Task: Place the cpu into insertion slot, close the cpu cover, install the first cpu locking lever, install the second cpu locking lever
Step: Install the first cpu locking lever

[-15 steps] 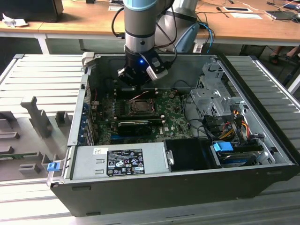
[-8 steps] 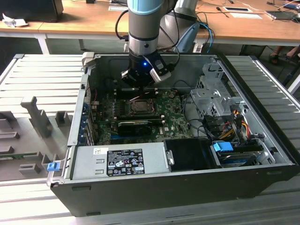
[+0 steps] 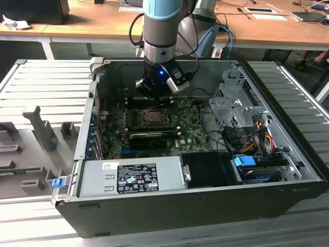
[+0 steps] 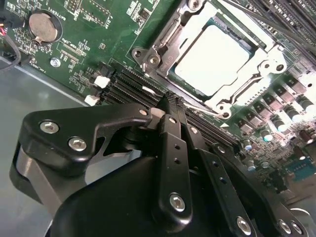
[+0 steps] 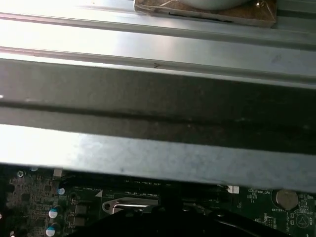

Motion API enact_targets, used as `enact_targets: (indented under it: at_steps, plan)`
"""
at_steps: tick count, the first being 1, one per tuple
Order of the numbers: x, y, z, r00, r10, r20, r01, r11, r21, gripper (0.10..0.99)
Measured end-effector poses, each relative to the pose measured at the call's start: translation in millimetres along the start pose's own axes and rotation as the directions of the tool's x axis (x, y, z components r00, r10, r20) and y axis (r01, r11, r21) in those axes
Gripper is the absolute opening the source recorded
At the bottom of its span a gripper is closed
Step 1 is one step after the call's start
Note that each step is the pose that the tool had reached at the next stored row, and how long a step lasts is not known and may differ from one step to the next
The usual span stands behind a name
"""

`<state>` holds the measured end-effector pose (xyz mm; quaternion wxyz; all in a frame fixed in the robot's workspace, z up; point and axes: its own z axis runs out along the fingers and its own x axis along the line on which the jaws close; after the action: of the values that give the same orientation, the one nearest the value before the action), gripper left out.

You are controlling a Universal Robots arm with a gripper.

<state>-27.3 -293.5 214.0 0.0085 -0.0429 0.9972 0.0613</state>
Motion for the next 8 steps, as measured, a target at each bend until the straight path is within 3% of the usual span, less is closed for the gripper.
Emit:
enact_targets:
  at_steps: [8]
  plan:
    - [-5.9,0.0,7.9,0.9999,0.011,0.0018,-0.011,0.9999,-0.005,0.106]
